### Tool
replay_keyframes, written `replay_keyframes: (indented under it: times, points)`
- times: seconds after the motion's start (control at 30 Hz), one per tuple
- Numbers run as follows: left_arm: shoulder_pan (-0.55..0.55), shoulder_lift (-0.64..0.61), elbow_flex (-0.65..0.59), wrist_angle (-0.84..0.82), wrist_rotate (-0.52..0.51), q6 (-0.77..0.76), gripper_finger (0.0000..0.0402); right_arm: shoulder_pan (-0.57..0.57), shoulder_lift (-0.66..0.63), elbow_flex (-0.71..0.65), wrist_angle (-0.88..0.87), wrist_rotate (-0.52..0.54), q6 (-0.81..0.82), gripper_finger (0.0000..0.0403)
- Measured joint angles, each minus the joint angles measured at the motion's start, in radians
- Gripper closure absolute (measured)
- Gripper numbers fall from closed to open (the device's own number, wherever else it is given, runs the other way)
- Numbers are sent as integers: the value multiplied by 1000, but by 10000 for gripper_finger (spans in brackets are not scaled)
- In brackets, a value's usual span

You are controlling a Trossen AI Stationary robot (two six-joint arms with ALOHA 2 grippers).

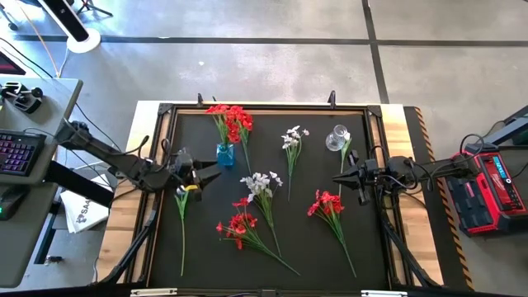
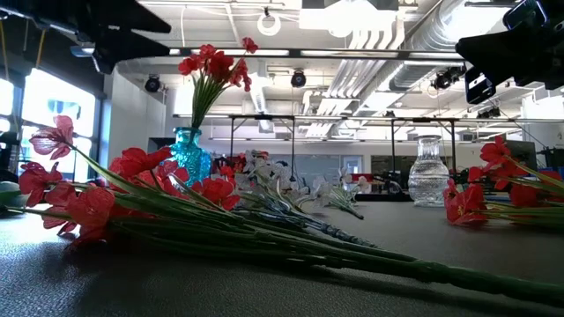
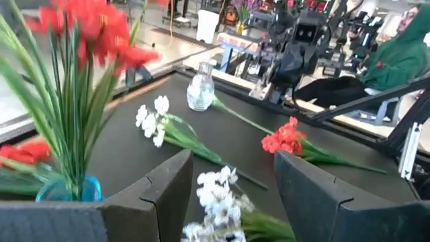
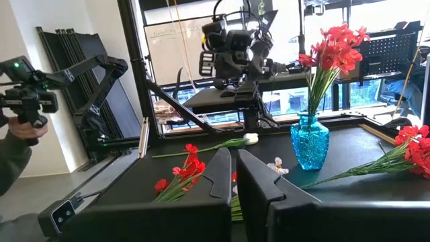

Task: Sort flowers into vase by color
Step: Put the top white flowers into the transparent vase

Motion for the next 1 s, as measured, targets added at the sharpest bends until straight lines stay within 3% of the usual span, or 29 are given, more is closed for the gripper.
replay_keyframes:
  times: [0.2, 0.37, 0.5, 0.6, 0.8, 1.0]
  points:
    - [-15, 0, -66, 13, -21, -64, 204, 0, 0, 0, 9, 23, 0, 402]
    - [-15, 8, -118, 72, -47, -90, 204, -1, 6, 1, 113, 241, 118, 402]
    - [-14, 23, -150, 147, -62, -89, 204, 6, 58, 18, 205, 77, 101, 402]
    - [-14, 32, -157, 165, -66, -88, 204, 21, 160, 60, 262, 58, 83, 402]
    - [-13, 50, -159, 180, -68, -98, 204, 29, 512, 240, 150, 184, 59, 402]
    - [-13, 76, -159, 192, -69, -107, 204, -28, 856, 517, -203, 220, 239, 396]
